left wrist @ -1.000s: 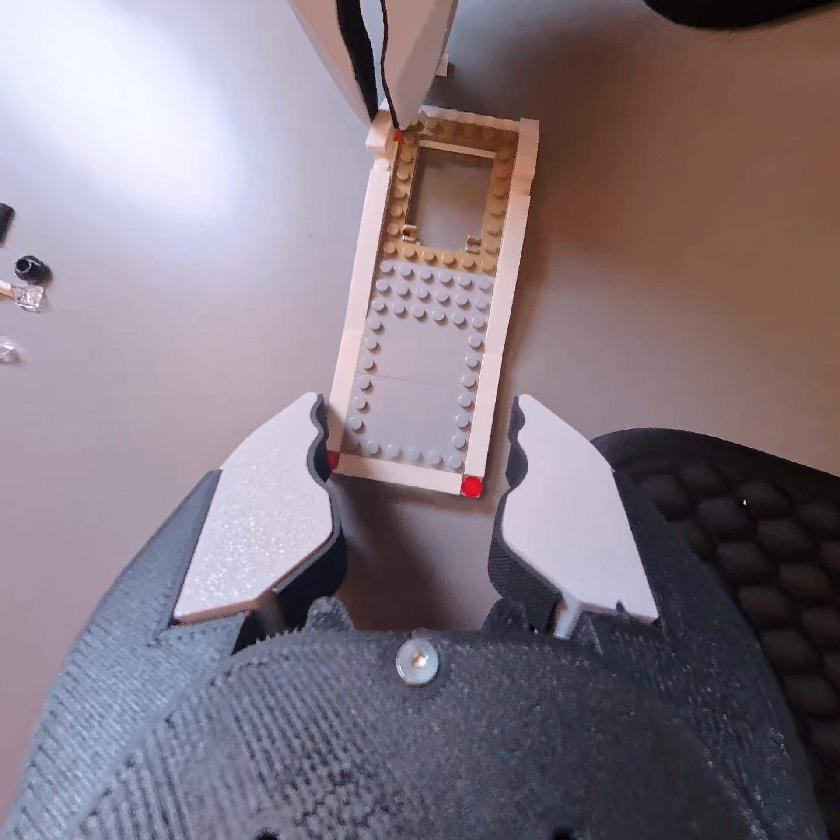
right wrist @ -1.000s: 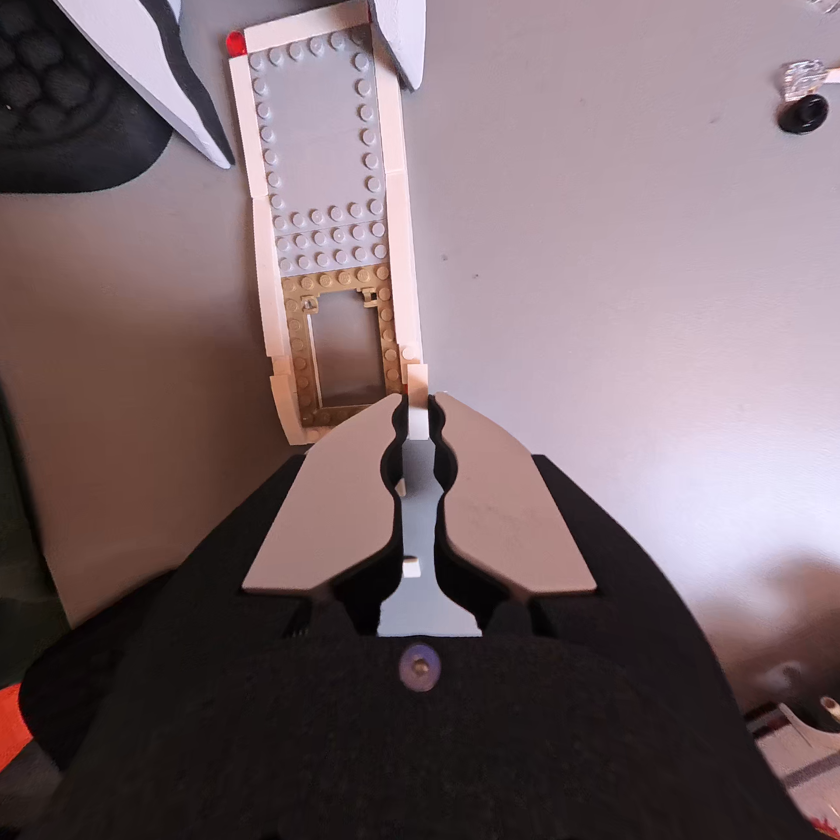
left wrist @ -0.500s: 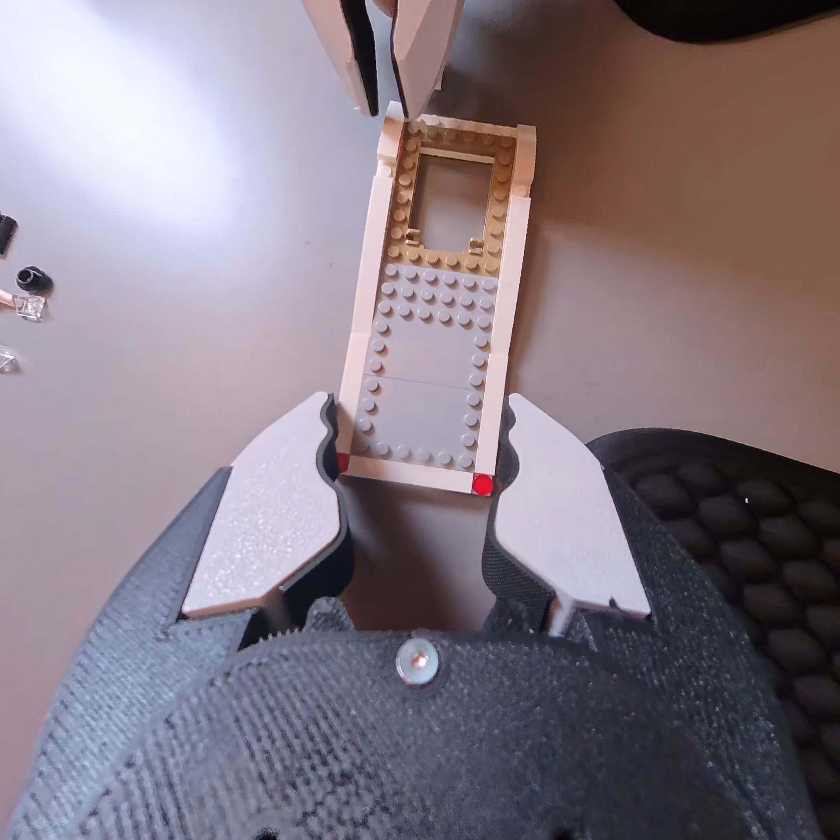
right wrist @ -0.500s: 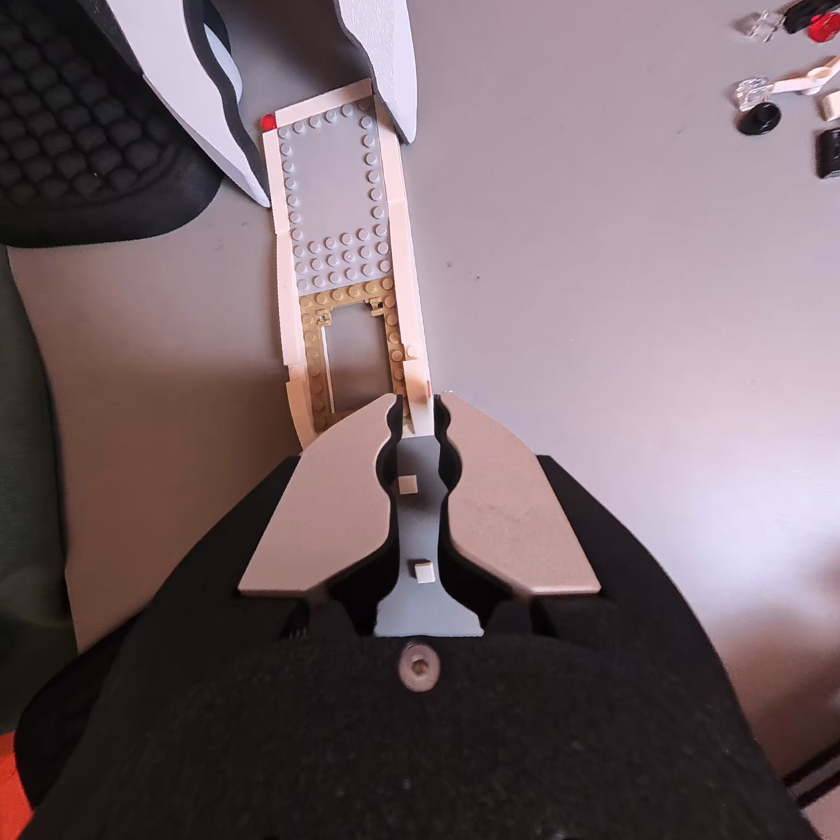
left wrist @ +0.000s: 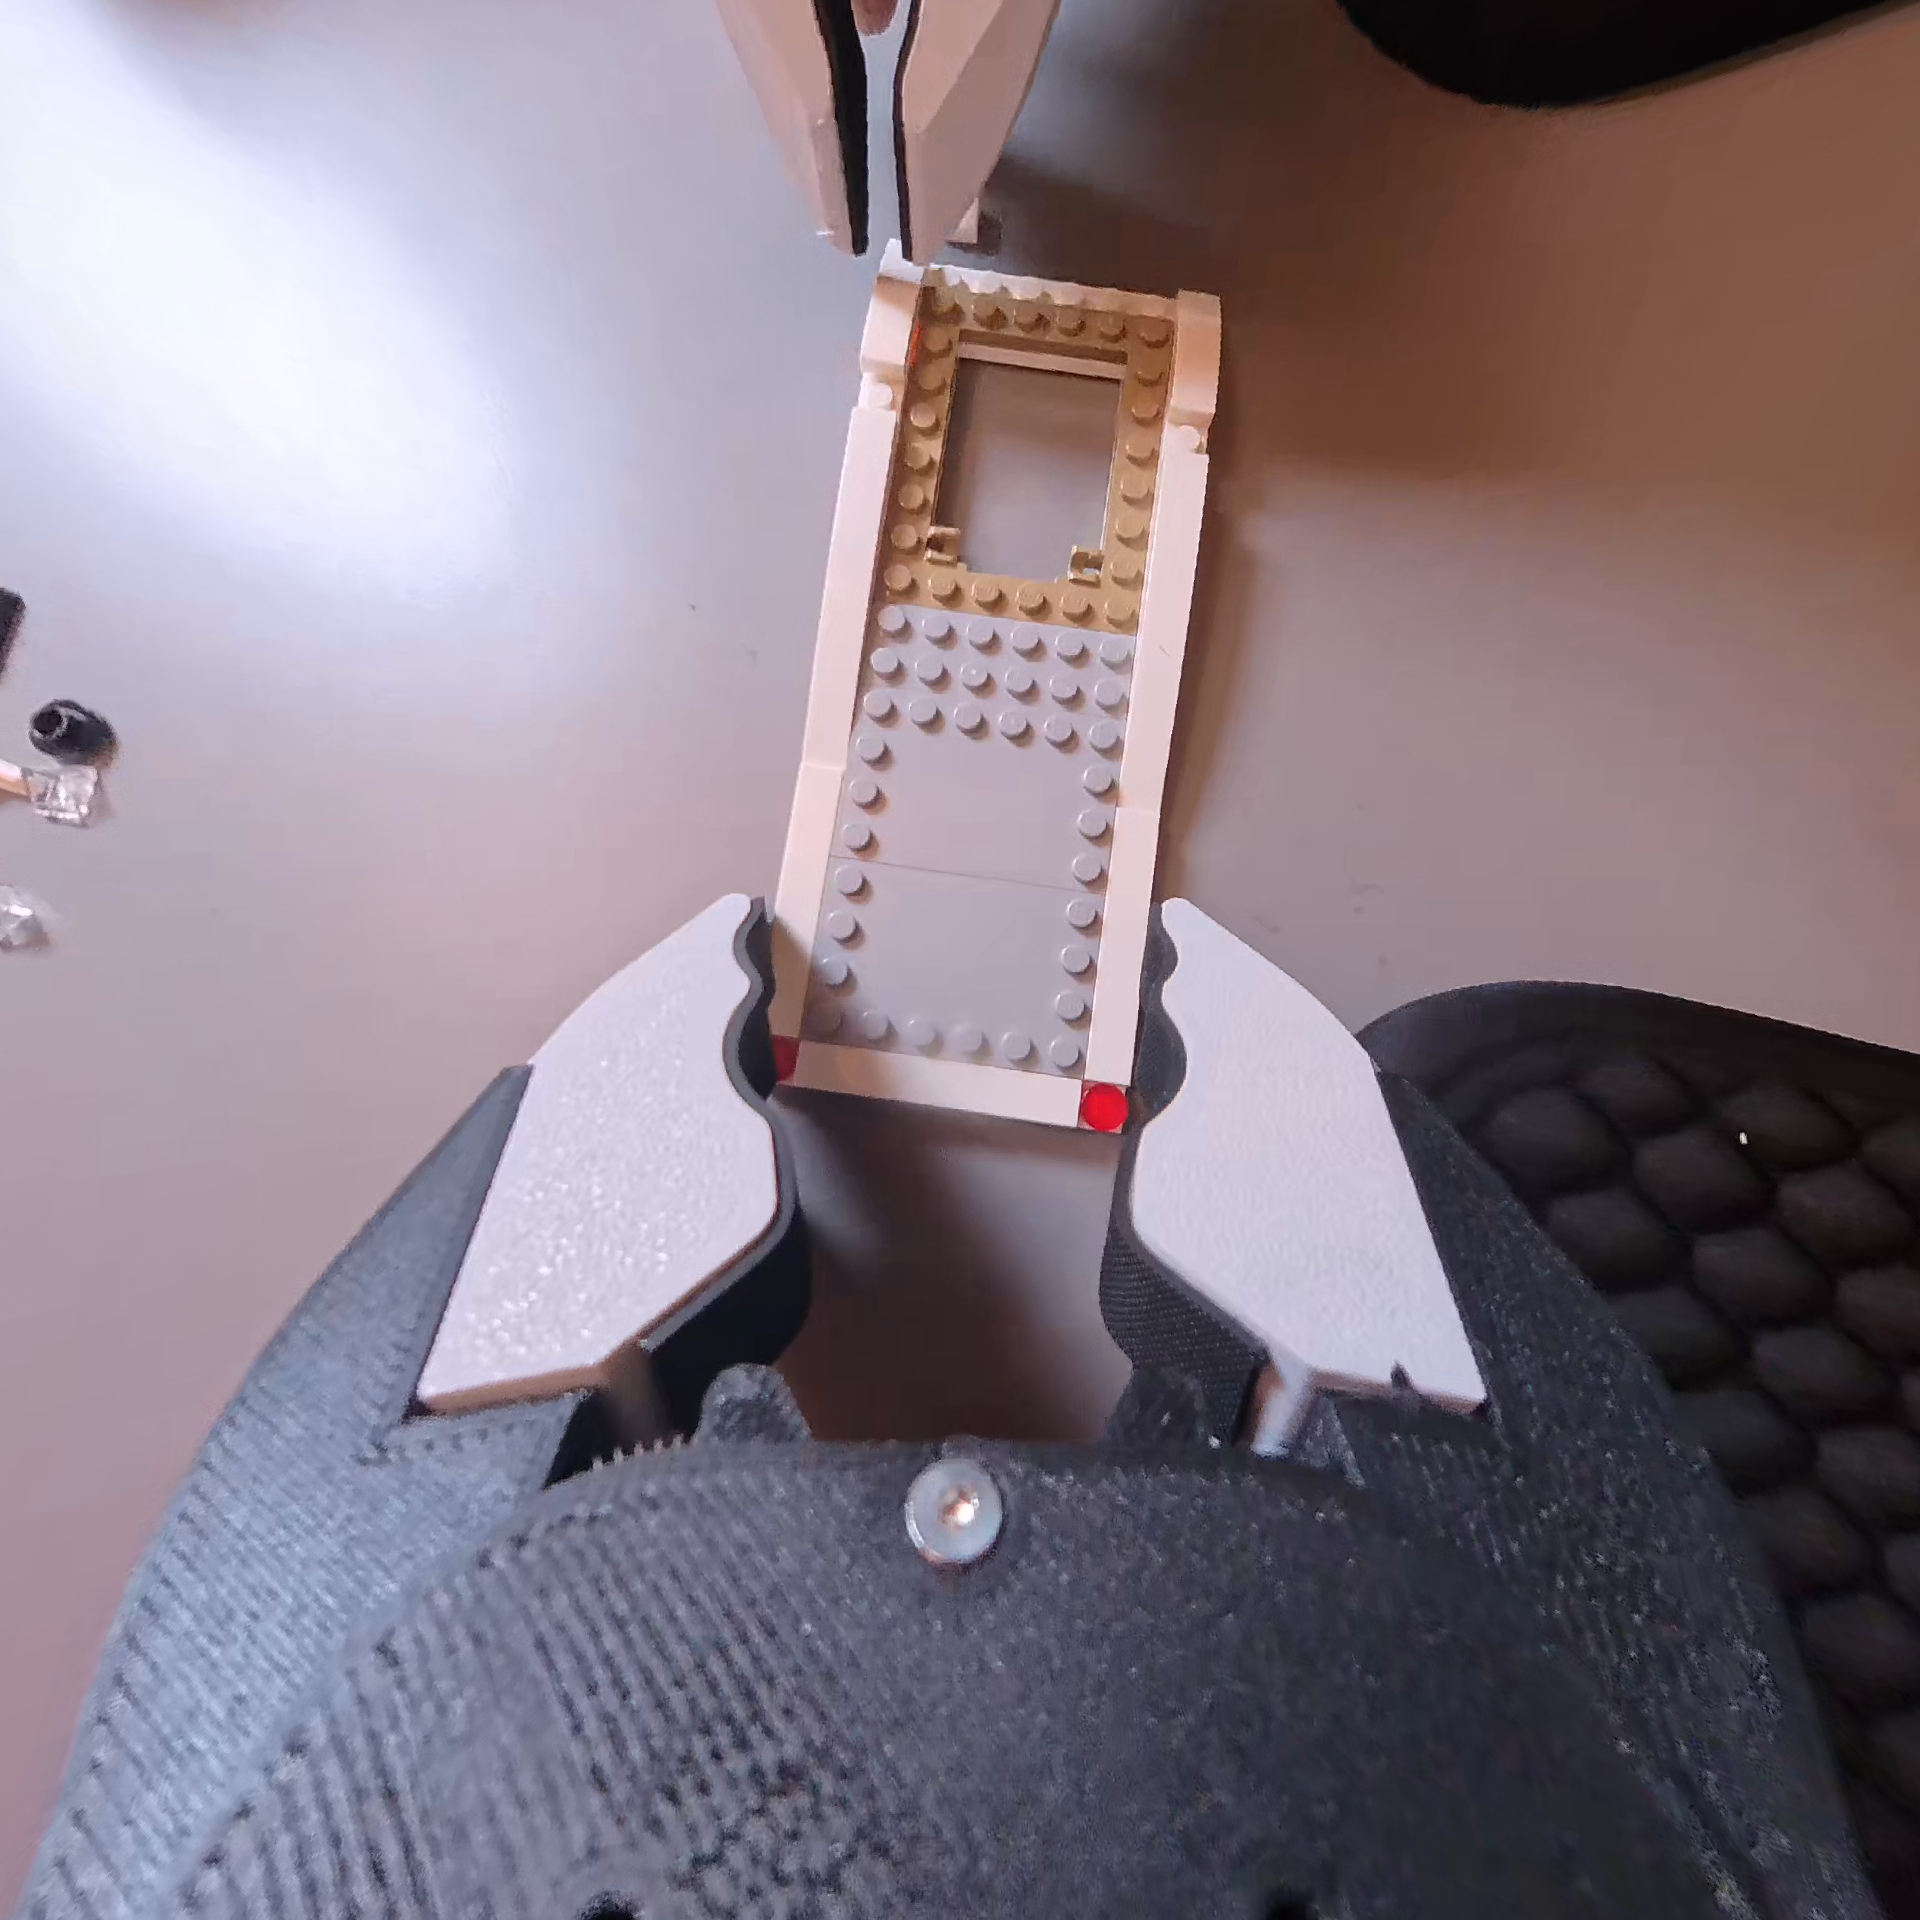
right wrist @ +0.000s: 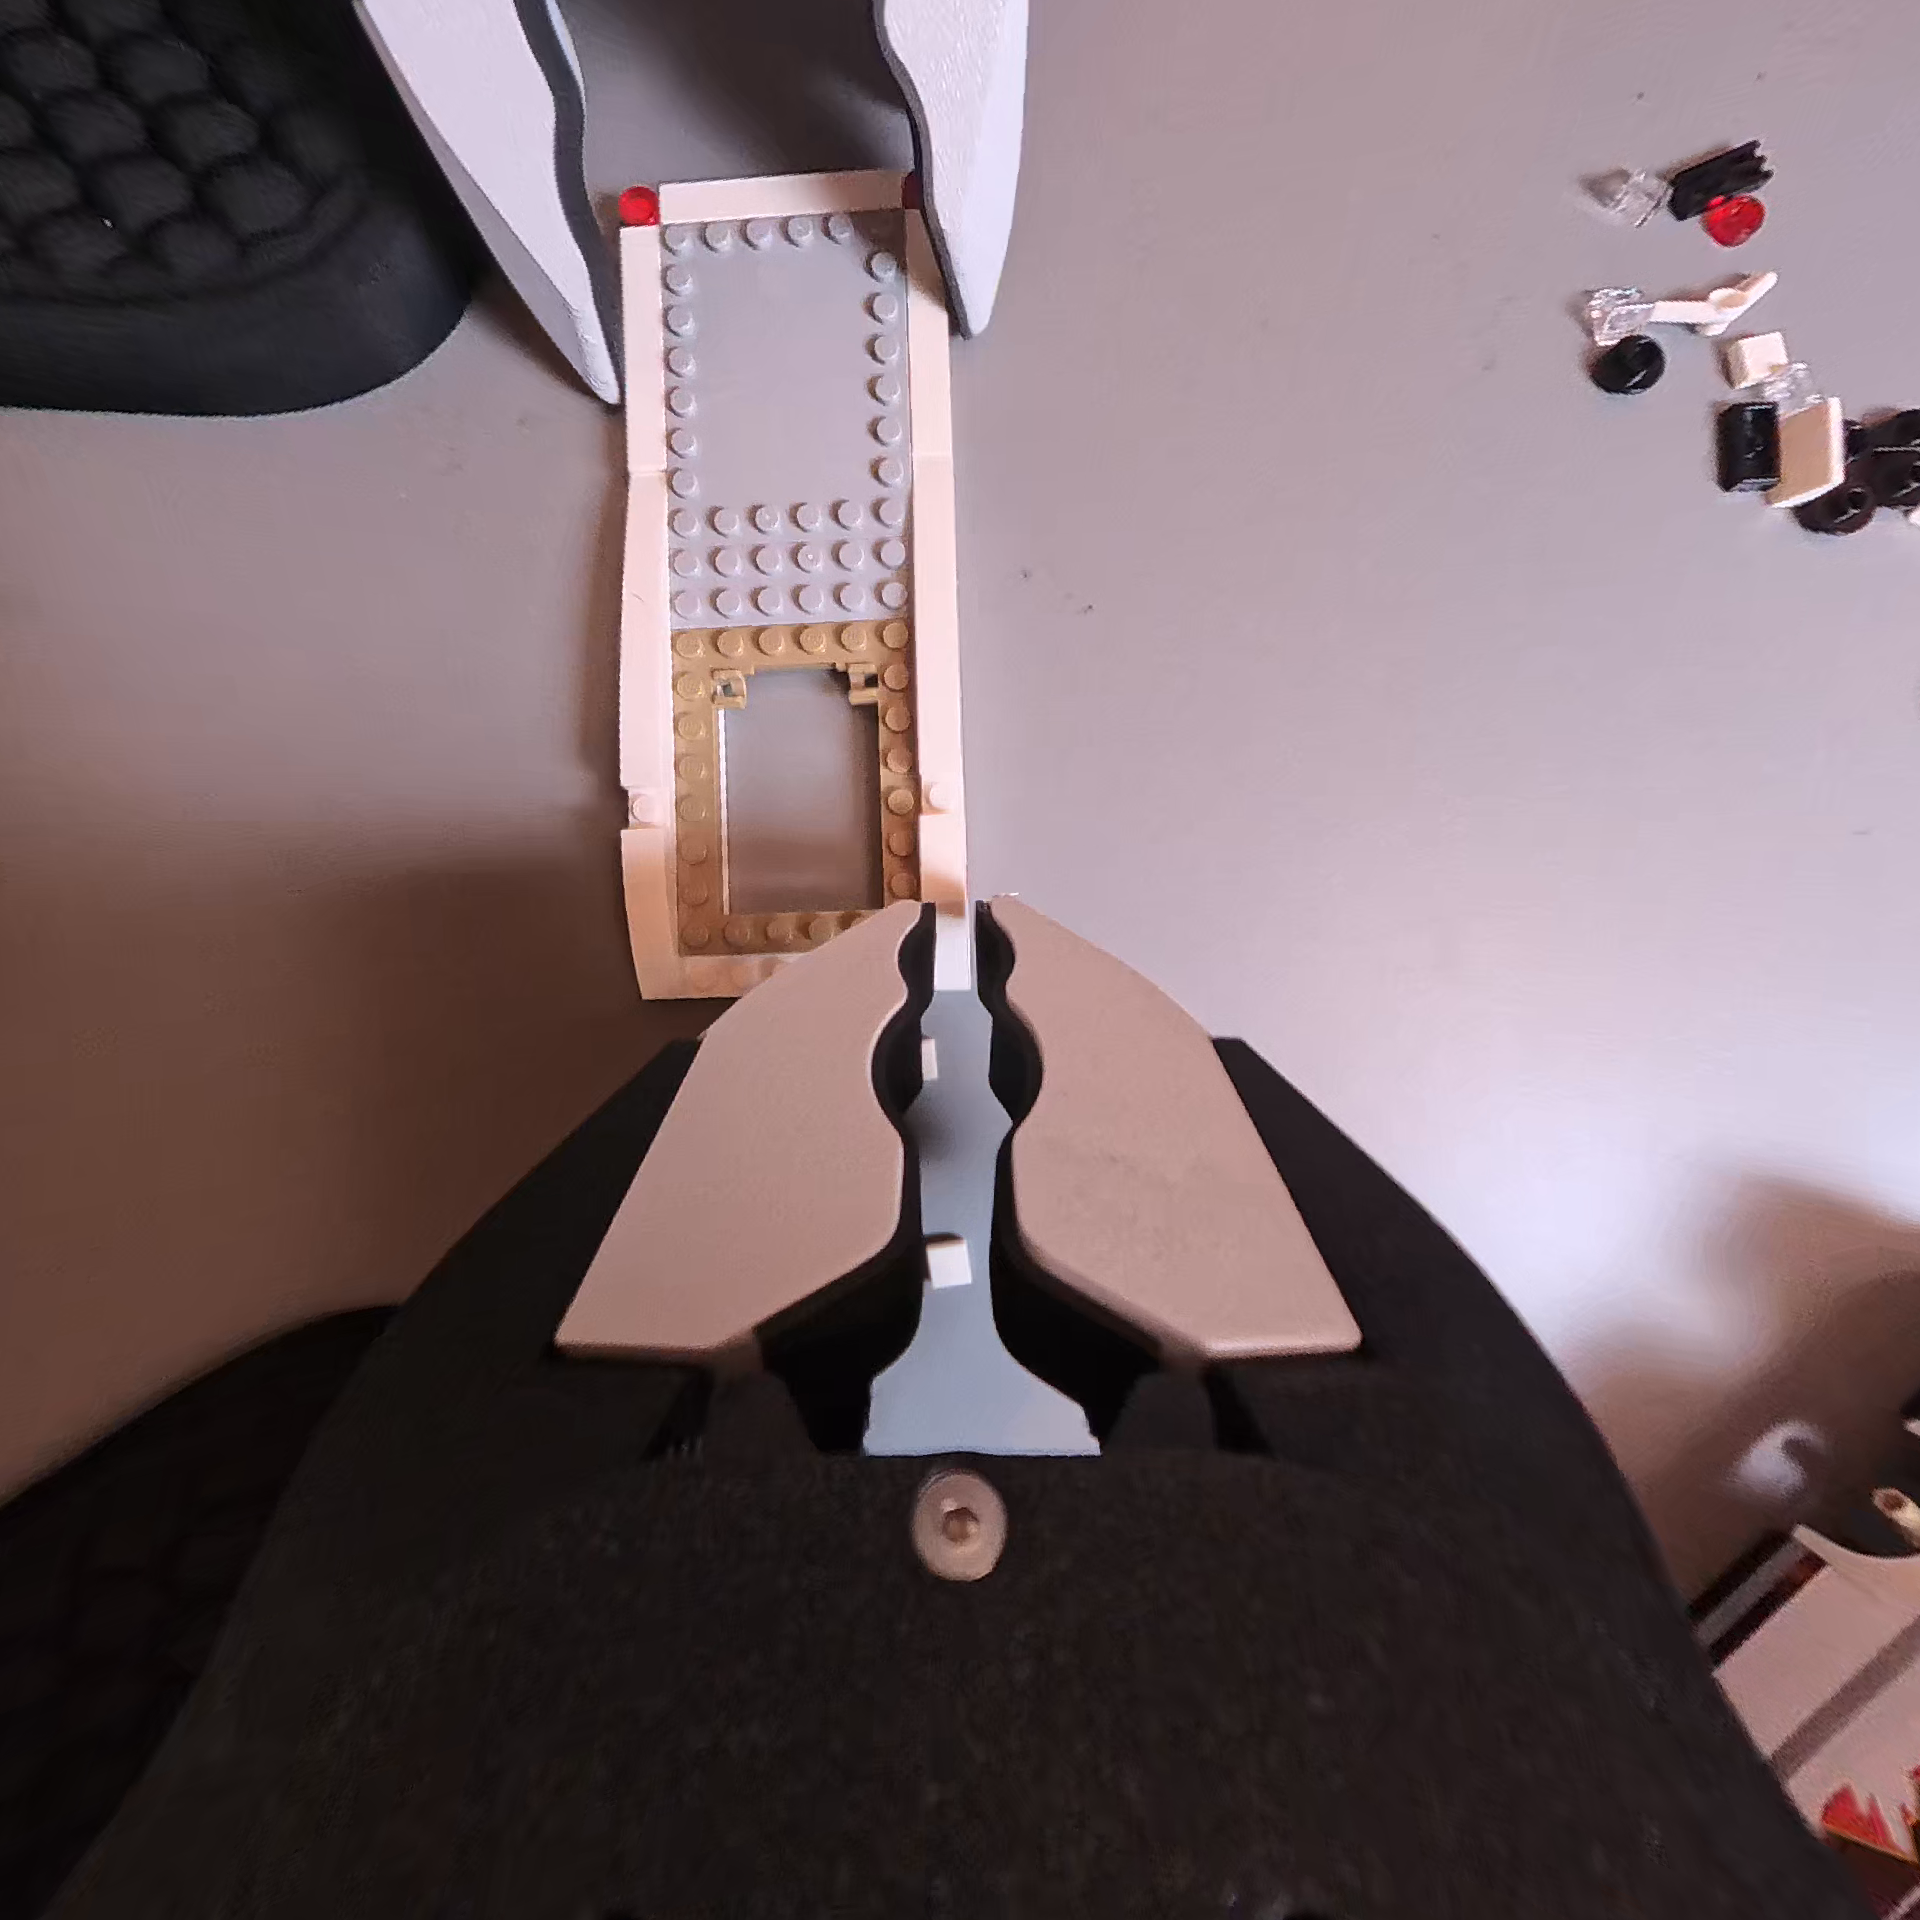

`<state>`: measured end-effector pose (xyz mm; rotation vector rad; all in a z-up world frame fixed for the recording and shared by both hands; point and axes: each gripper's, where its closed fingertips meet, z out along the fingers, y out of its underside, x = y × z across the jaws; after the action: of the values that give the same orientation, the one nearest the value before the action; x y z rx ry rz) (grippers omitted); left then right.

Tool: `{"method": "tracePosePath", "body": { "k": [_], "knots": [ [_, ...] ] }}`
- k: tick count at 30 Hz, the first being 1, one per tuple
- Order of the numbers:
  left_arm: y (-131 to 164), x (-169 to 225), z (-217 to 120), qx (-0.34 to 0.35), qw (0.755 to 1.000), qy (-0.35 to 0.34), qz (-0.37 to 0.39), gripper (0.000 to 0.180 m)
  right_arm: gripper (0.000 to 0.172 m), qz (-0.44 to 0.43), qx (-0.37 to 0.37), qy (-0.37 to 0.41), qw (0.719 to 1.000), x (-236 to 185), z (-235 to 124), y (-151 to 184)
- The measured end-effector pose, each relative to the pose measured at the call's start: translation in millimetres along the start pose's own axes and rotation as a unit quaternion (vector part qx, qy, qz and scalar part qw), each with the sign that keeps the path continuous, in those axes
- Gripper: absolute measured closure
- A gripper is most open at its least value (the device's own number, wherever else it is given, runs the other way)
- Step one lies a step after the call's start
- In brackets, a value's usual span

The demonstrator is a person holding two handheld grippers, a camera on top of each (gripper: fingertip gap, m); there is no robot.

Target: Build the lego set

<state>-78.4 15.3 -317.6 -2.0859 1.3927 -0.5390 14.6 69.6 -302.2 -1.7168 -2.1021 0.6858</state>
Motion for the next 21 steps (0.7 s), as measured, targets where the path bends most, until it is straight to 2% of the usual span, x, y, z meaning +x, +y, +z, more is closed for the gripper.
{"method": "tracePosePath", "body": {
  "k": [12, 21],
  "knots": [
    [-3.7, -1.6, 3.0, 0.001, 1.0, 0.012, 0.016, 0.112, 0.166, 0.031, -0.037, -0.003, 0.999, -2.7, 2.1, 6.8],
    [-3.9, -1.0, 3.3, 0.005, 1.0, 0.011, 0.013, 0.112, 0.166, 0.086, -0.065, -0.048, 0.993, -4.9, 3.2, 8.4]
  ]
}}
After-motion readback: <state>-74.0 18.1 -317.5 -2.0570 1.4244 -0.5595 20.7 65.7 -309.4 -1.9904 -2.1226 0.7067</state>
